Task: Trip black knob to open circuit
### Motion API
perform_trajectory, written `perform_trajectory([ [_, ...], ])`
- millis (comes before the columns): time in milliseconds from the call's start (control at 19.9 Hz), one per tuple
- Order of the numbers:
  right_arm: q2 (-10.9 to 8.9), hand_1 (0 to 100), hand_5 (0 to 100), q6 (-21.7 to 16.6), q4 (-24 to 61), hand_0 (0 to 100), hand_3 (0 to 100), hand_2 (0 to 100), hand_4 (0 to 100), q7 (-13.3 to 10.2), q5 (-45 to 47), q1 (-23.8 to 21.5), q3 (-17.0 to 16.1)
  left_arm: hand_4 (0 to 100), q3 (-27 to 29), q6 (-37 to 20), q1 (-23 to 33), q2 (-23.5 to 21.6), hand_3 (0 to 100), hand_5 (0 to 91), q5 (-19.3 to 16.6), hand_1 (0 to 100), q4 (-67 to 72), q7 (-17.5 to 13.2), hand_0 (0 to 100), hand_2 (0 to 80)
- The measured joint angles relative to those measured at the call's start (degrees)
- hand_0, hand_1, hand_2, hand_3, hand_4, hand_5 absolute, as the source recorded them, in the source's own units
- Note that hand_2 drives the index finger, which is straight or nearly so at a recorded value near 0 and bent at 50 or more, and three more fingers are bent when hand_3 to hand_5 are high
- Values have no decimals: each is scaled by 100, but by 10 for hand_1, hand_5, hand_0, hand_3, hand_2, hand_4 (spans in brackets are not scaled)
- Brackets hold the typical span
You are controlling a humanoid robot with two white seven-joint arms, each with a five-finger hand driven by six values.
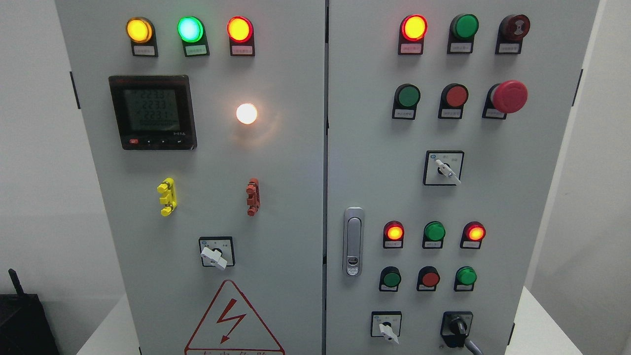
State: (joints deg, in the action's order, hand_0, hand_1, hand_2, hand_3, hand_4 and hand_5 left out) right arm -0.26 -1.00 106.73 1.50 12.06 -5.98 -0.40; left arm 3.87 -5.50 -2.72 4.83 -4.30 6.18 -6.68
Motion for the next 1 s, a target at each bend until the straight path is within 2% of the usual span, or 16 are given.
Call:
perform_trajectory([
  [1003, 21, 0, 965, 18, -129, 0, 1000, 16, 990, 13, 6, 126, 31, 0, 0, -1, 0, 0, 0, 0, 0, 389, 0, 0, 120, 0],
])
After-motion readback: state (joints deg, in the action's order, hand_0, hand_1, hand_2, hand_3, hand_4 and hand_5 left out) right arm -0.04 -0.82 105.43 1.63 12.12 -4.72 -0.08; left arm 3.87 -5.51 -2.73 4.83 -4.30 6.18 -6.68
